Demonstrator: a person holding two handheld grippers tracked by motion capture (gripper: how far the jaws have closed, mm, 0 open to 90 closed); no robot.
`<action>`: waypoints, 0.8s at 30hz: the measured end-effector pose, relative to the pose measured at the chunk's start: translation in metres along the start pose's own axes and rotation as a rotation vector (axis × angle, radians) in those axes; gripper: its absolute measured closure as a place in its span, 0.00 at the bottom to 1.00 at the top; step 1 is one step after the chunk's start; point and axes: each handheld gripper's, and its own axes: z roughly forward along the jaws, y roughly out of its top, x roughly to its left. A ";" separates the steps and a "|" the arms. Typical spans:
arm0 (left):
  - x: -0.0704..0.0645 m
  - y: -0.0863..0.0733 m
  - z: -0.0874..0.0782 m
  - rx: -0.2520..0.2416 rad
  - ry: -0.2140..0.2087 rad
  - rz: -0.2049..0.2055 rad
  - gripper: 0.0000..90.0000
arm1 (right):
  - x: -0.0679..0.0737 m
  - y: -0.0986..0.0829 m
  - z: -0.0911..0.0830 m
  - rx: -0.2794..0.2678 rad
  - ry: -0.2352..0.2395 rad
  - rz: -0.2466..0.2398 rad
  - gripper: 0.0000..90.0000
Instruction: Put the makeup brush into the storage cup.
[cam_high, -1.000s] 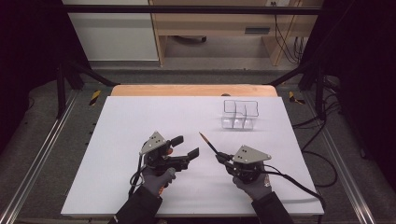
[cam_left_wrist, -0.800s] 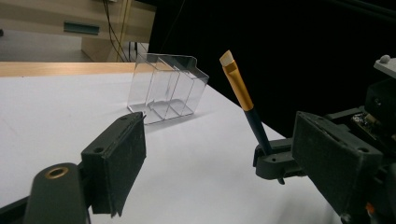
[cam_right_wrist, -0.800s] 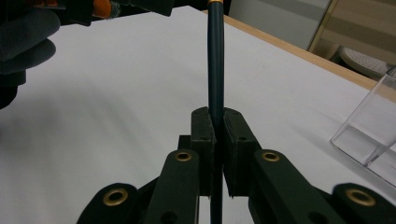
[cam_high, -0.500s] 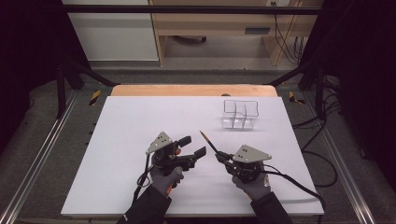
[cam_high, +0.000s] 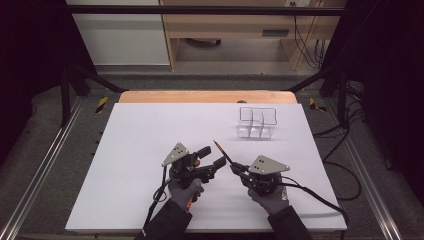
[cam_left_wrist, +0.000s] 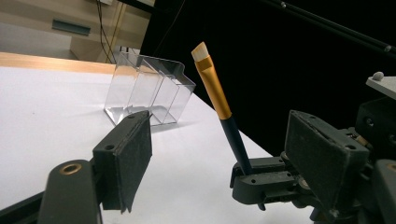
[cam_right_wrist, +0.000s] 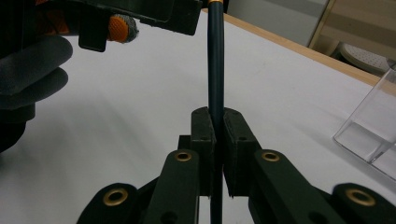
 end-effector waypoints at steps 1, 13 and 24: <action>0.000 -0.001 0.001 -0.001 -0.001 -0.008 0.26 | 0.000 0.000 0.000 0.000 0.000 0.000 0.94; -0.002 -0.004 0.007 -0.012 -0.017 -0.067 0.35 | 0.000 0.000 0.001 -0.003 0.005 0.004 0.94; -0.002 -0.005 0.008 -0.029 -0.025 -0.098 0.50 | 0.001 -0.001 0.001 -0.006 0.013 0.009 0.94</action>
